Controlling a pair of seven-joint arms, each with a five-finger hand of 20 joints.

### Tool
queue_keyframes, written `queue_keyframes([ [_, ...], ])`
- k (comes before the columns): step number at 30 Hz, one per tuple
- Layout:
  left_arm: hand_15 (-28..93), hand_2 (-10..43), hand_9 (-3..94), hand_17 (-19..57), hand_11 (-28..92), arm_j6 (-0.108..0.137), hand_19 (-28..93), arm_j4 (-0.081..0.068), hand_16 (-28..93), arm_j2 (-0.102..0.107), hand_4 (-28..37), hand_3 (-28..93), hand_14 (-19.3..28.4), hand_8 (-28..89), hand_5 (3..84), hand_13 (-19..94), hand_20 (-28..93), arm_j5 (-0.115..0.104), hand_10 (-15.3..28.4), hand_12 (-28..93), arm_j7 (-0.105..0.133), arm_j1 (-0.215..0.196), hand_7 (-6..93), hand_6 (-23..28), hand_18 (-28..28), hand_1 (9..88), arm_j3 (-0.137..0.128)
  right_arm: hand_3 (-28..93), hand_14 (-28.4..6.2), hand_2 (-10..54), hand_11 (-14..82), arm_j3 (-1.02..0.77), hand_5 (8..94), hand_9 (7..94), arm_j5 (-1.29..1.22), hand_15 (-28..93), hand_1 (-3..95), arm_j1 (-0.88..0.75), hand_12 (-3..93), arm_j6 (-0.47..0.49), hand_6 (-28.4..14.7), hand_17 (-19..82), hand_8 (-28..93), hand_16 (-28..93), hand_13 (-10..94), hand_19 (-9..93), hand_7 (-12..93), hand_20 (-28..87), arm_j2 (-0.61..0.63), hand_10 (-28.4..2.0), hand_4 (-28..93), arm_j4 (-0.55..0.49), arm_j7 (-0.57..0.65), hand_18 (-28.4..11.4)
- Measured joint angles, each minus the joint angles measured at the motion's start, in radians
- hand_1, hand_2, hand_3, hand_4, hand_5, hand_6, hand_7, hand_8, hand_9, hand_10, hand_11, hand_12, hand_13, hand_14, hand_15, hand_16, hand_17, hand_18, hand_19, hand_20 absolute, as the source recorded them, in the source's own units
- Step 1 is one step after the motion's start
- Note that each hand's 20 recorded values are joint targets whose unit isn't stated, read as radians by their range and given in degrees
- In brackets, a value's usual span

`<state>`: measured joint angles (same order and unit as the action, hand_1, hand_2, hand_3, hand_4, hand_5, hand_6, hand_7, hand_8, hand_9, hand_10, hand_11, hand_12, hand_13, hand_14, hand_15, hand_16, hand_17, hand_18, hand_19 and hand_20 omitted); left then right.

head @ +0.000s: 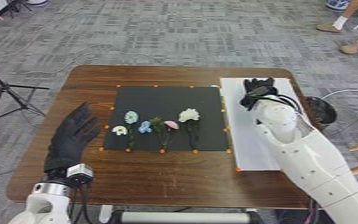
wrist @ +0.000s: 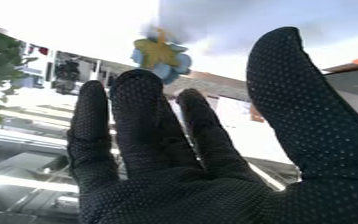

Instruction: Arrange flowers

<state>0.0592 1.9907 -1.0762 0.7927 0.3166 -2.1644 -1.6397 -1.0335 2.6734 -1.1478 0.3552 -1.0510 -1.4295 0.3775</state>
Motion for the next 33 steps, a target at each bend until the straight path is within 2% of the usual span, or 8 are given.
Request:
queue_keyframes([
  [5,14,-5.8,20.8,-12.7,11,0.000,42,0.000,9,0.000,-28.3,64,12.8,-10,24.2,17,9,0.000,9.6,21,0.000,0.001,19.7,1.8,21.0,22.6,0.000,88,-6.1,-9.5,21.3,-0.049,41.7,54.7,-0.071,88,36.3,0.011,17.0,0.080,-1.1,15,-14,23,63,73,26,46,-0.011,-7.4,-28,0.019,-0.015,-19.6],
  [7,14,-5.8,20.8,-12.7,11,0.000,42,0.000,9,0.000,-28.3,65,12.8,-10,24.2,17,9,0.000,9.6,21,0.000,0.001,19.6,1.8,21.0,22.6,0.000,87,-5.8,-9.5,24.8,-0.054,48.2,61.7,-0.077,87,38.2,0.018,19.2,0.107,0.8,17,-15,24,66,74,28,46,-0.011,-6.9,-28,0.021,-0.024,-19.3],
  [10,15,-5.8,20.8,-12.7,11,0.000,42,0.000,9,0.000,-28.3,65,12.8,-10,24.2,17,9,0.000,9.6,21,0.000,0.001,19.6,1.8,21.0,22.6,0.000,82,-4.5,-9.5,16.5,-0.056,55.4,73.1,-0.066,86,47.3,0.035,39.7,0.123,2.1,19,-6,26,69,76,40,46,-0.011,-4.2,-28,0.018,-0.031,-18.6],
  [12,15,-5.9,20.8,-12.6,11,0.000,42,0.000,9,0.000,-28.3,65,12.9,-10,24.2,17,9,0.000,9.6,21,0.000,0.001,19.5,1.8,21.0,22.5,0.000,83,-3.3,-9.5,20.6,-0.056,57.6,74.2,-0.061,84,52.2,0.037,47.8,0.129,2.6,21,1,27,70,77,50,46,-0.009,-3.4,-28,0.012,-0.032,-18.0],
  [15,15,-5.8,20.8,-12.7,11,0.000,42,0.000,9,0.000,-28.3,65,12.9,-10,24.2,17,9,0.000,9.7,21,0.000,0.001,19.6,1.8,21.0,22.5,0.000,84,-2.2,-9.5,25.5,-0.049,60.9,74.9,-0.051,84,54.0,0.029,50.7,0.134,3.0,23,6,28,72,77,57,46,0.001,-3.8,-28,-0.001,-0.037,-17.6],
  [22,15,-5.9,20.8,-12.6,11,0.000,42,0.000,9,0.000,-28.3,65,12.8,-10,24.3,17,9,0.000,9.7,21,0.000,0.000,19.7,1.7,21.0,22.5,-0.001,87,-1.6,-9.5,24.4,-0.046,66.3,79.9,-0.063,82,51.5,-0.034,51.4,0.110,2.4,26,3,31,75,78,56,45,0.037,-3.7,-22,-0.069,-0.042,-17.3],
  [29,14,-5.9,20.8,-12.6,11,0.000,42,0.000,9,0.001,-28.3,65,12.7,-10,24.3,17,9,0.000,9.7,21,0.002,0.000,19.7,1.7,21.0,22.4,0.000,86,-2.1,-9.5,24.6,-0.046,66.7,80.2,-0.153,83,51.0,-0.127,52.7,-0.074,2.3,26,4,32,75,79,55,45,0.096,-3.9,-21,-0.191,-0.065,-17.5],
  [33,14,-5.8,20.8,-12.7,11,0.000,42,0.000,9,0.001,-28.3,65,12.7,-10,24.2,17,9,0.000,9.6,21,0.002,0.001,19.7,1.7,21.0,22.5,0.001,86,-2.5,-9.5,24.4,-0.046,66.6,80.2,-0.231,84,51.0,-0.171,52.9,-0.129,2.2,26,4,33,75,78,56,45,0.107,-3.9,-21,-0.275,-0.074,-17.4],
])
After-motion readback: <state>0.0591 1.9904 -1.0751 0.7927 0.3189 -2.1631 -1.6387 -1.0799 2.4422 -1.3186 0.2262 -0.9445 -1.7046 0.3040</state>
